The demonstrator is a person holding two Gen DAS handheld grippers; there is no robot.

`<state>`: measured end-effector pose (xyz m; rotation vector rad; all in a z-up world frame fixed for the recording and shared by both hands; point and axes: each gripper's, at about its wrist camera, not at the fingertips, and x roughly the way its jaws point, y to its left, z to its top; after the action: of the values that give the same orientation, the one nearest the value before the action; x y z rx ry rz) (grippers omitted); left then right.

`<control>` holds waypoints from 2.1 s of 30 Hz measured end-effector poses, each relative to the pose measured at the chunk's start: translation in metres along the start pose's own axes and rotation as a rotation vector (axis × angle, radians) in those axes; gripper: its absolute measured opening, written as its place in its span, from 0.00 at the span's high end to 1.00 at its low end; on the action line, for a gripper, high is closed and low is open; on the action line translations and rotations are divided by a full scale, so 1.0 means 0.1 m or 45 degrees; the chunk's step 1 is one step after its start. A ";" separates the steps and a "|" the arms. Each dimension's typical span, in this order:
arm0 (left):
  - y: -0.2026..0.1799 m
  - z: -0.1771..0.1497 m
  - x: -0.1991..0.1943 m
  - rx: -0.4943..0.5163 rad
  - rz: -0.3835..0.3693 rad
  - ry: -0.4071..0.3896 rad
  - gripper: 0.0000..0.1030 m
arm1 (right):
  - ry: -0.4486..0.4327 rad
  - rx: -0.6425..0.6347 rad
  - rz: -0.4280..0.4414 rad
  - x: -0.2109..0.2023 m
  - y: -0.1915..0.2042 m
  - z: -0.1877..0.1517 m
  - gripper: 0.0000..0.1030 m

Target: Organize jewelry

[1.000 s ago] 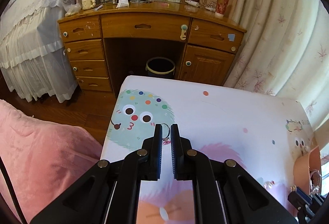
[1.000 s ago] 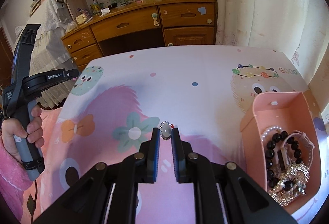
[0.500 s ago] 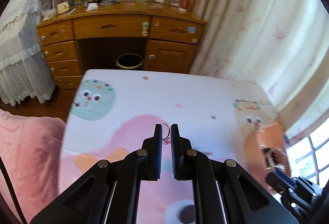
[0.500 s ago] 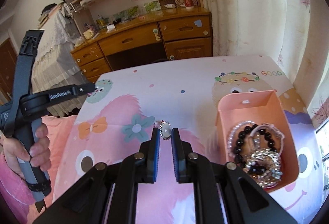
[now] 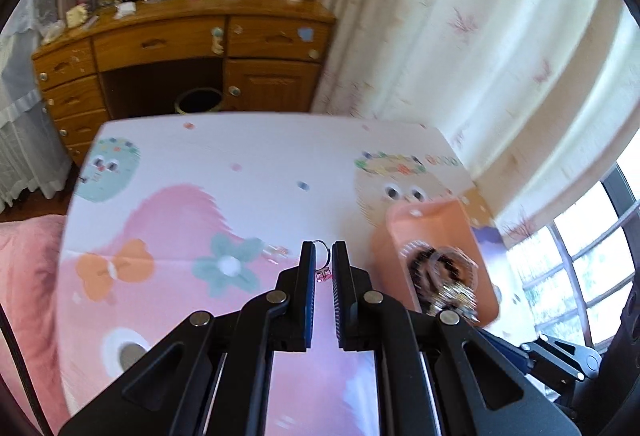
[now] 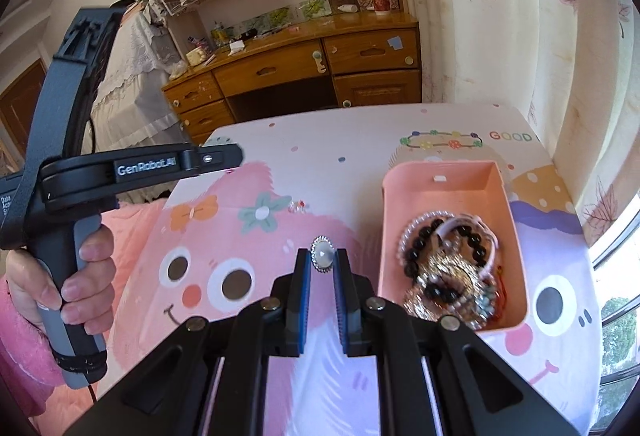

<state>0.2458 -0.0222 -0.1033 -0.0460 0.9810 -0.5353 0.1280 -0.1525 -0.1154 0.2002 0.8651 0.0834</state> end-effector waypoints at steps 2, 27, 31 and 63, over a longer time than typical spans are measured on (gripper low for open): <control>-0.15 -0.06 0.05 0.018 -0.016 0.035 0.94 | 0.022 0.005 0.017 -0.05 -0.06 -0.04 0.89; -1.20 -0.39 0.64 0.103 -0.110 0.340 0.94 | 0.095 0.256 0.013 -0.12 -1.39 -0.32 0.89; -1.24 -0.40 0.69 0.109 -0.101 0.372 0.83 | 0.101 0.294 0.025 -0.09 -1.46 -0.32 0.89; 0.20 -0.07 1.13 0.215 0.319 0.142 0.26 | 0.057 0.393 0.099 0.14 -0.75 -0.26 0.68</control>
<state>0.2980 -0.0542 -0.2001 0.2570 1.0293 -0.3906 0.1165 -0.2198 -0.1580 0.5229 0.9129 0.0261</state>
